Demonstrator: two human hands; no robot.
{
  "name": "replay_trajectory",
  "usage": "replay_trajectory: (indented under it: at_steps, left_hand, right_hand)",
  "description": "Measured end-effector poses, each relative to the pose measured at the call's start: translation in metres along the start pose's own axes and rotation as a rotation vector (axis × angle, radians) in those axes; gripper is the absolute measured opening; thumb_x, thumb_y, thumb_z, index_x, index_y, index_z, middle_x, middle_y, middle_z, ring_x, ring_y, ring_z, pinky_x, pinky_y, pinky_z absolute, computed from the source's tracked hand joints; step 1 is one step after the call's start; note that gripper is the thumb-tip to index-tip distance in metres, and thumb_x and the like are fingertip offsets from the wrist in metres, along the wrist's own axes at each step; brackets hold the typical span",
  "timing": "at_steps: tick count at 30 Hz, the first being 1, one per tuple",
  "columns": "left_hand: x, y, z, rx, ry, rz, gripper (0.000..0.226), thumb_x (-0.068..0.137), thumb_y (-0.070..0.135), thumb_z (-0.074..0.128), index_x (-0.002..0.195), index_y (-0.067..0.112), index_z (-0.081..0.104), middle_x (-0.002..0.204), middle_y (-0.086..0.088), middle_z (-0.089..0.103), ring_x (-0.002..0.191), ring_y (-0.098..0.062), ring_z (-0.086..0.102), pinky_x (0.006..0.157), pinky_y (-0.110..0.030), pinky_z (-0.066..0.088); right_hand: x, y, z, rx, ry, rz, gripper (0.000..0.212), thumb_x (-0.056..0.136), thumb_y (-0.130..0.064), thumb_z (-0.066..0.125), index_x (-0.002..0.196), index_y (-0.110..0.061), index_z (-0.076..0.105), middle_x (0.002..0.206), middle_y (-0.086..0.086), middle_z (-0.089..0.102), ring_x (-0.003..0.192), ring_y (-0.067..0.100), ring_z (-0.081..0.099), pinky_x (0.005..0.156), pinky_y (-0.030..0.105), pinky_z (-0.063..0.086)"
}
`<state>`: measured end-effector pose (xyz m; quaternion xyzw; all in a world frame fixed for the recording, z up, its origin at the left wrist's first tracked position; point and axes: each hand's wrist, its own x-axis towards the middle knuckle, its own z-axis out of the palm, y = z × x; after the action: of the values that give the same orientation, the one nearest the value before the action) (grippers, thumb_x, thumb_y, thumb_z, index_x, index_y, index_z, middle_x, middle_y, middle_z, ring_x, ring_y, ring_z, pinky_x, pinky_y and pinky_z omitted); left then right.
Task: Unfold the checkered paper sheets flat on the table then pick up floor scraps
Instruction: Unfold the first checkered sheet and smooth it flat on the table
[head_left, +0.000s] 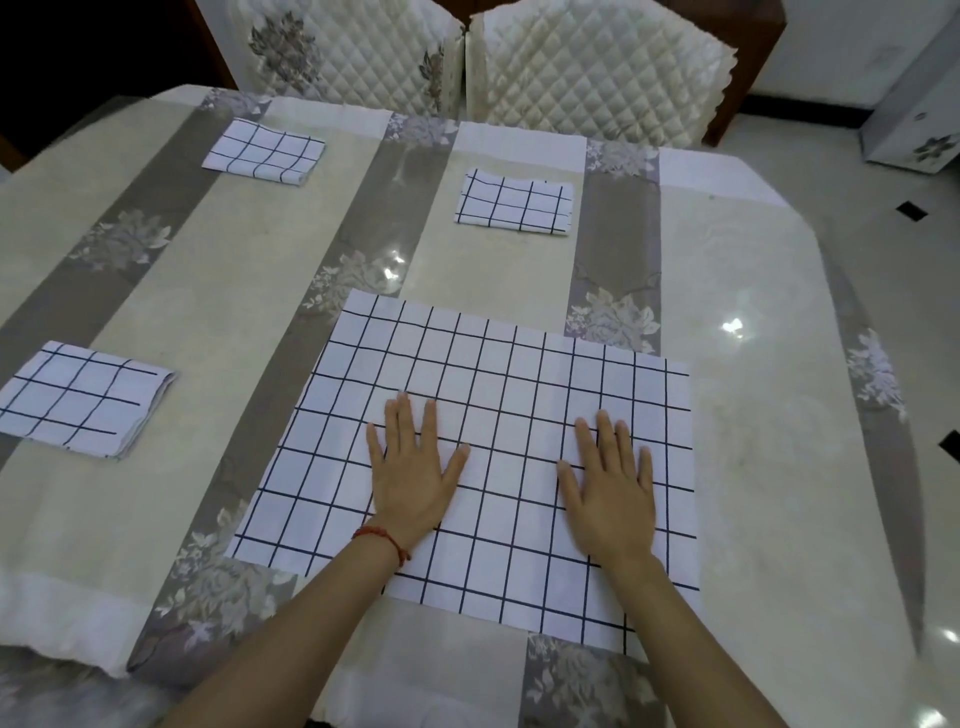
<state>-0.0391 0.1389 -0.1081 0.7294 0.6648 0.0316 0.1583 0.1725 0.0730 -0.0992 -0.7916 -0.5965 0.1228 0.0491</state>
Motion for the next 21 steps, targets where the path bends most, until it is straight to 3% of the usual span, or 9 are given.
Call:
replay_trajectory:
  at_steps: [2,4,6,8,10,17,19,21]
  left_hand:
    - [0.007,0.019,-0.001,-0.001,0.027,-0.052,0.071,0.091,0.057,0.018,0.147,0.020,-0.005,0.154,-0.009,-0.018,0.143,-0.030,-0.016,0.113,-0.049,-0.013]
    - [0.014,0.045,0.001,0.071,0.059,0.169,0.063,0.094,0.049,0.021,0.147,0.022,-0.002,0.155,-0.004,-0.013,0.145,-0.028,-0.012,0.112,-0.050,-0.013]
    - [0.019,0.065,0.006,0.125,-0.009,0.485,0.057,0.095,0.044,0.021,0.147,0.026,0.005,0.159,0.000,0.000,0.145,-0.021,-0.008,0.113,-0.047,-0.014]
    - [0.027,0.068,0.008,0.159,-0.095,0.631,0.056,0.095,0.048,0.020,0.146,0.031,0.004,0.159,0.005,0.001,0.146,-0.017,-0.007,0.113,-0.042,-0.015]
    - [0.043,0.050,0.005,0.166,-0.078,0.553,0.059,0.093,0.054,0.019,0.146,0.034,0.001,0.158,0.006,-0.002,0.146,-0.018,-0.007,0.114,-0.042,-0.013]
    - [0.058,-0.032,-0.021,0.022,0.067,-0.094,0.065,0.094,0.051,0.025,0.147,0.020,0.007,0.158,-0.010,0.001,0.145,-0.029,-0.004,0.117,-0.053,-0.003]
    - [0.038,-0.025,-0.018,0.019,0.098,-0.052,0.067,0.093,0.053,0.025,0.147,0.018,0.008,0.158,-0.012,-0.001,0.145,-0.030,-0.006,0.115,-0.053,-0.006]
    - [0.012,-0.013,-0.009,0.064,0.064,0.216,0.066,0.090,0.058,0.015,0.147,0.026,0.004,0.155,-0.002,-0.009,0.145,-0.025,-0.009,0.114,-0.047,-0.010]
  right_hand:
    - [0.000,-0.002,0.000,-0.005,-0.006,0.004,0.057,0.096,-0.049,0.021,0.143,-0.034,-0.007,0.152,-0.011,-0.016,0.139,0.007,-0.018,0.115,0.034,-0.015]
    - [0.000,-0.002,-0.001,-0.011,0.002,0.006,0.057,0.096,-0.049,0.021,0.144,-0.033,-0.005,0.151,-0.011,-0.016,0.140,0.006,-0.017,0.116,0.034,-0.015]
    - [0.000,-0.001,0.000,-0.010,0.011,0.005,0.057,0.095,-0.049,0.021,0.145,-0.033,-0.003,0.151,-0.011,-0.016,0.140,0.006,-0.017,0.116,0.034,-0.014]
    - [0.000,-0.001,0.001,-0.006,0.011,-0.002,0.057,0.095,-0.049,0.021,0.145,-0.033,-0.003,0.151,-0.011,-0.016,0.140,0.006,-0.016,0.115,0.034,-0.014]
    - [0.000,0.000,0.000,0.005,0.016,-0.006,0.057,0.096,-0.049,0.021,0.144,-0.033,-0.004,0.151,-0.012,-0.015,0.140,0.006,-0.016,0.116,0.034,-0.014]
    - [0.000,0.000,-0.002,0.017,0.003,0.000,0.057,0.096,-0.047,0.023,0.145,-0.033,-0.003,0.152,-0.011,-0.015,0.142,0.009,-0.014,0.116,0.035,-0.014]
    - [-0.001,-0.001,-0.002,0.019,0.005,-0.004,0.057,0.096,-0.047,0.023,0.145,-0.033,-0.002,0.153,-0.010,-0.013,0.143,0.009,-0.013,0.116,0.035,-0.013]
    - [-0.001,-0.001,-0.003,0.018,0.004,-0.003,0.057,0.096,-0.047,0.023,0.145,-0.032,-0.001,0.154,-0.010,-0.012,0.142,0.008,-0.013,0.117,0.035,-0.013]
